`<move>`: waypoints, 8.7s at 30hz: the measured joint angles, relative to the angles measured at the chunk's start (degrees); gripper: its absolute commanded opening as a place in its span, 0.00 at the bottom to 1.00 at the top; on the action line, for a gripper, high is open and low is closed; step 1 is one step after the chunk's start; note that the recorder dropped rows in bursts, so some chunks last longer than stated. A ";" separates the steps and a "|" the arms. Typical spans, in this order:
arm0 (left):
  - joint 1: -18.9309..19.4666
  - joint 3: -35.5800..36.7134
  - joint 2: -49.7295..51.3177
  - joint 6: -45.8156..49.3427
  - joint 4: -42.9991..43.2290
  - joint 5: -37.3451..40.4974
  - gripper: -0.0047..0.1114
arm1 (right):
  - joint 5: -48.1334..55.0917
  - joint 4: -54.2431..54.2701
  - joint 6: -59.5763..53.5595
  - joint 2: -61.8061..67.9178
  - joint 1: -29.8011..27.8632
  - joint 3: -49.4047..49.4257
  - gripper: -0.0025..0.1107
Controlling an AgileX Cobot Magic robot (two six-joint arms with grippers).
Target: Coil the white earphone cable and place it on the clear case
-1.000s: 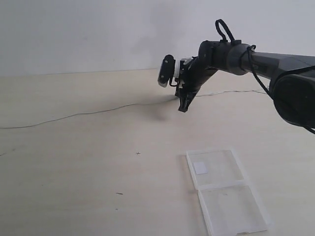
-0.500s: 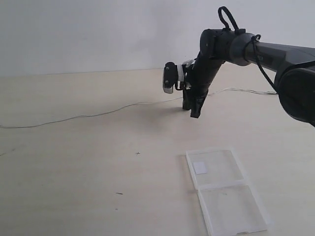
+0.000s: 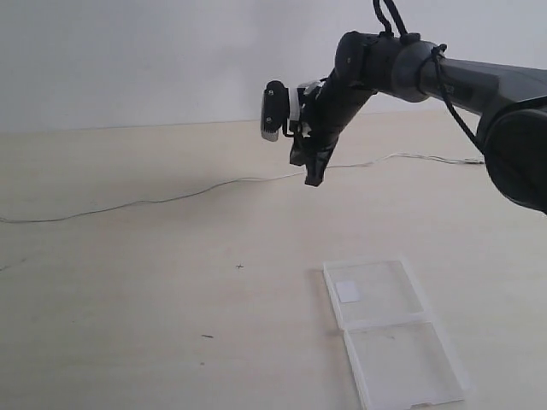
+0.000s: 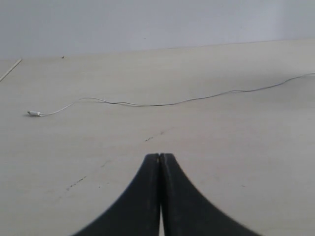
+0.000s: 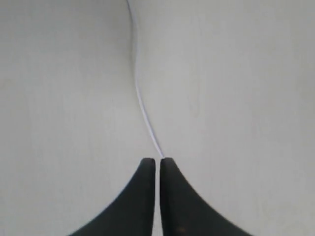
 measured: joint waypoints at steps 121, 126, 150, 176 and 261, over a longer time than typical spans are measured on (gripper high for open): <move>0.00 0.00 0.00 0.00 0.00 0.00 0.04 | 19.87 17.61 25.67 -18.91 -4.28 0.56 0.02; 0.00 0.00 0.00 0.00 0.00 0.00 0.04 | 20.40 18.17 23.76 -13.14 -2.51 4.20 0.27; 0.00 0.00 0.00 0.00 0.00 0.00 0.04 | 7.76 3.84 36.48 0.34 6.19 4.49 0.36; 0.00 0.00 0.00 0.00 0.00 0.00 0.04 | 11.54 8.09 35.78 -7.25 5.29 4.40 0.02; 0.00 0.00 8.40 -93.30 74.01 -70.78 0.04 | 9.49 64.00 1.78 -48.40 -4.24 12.21 0.02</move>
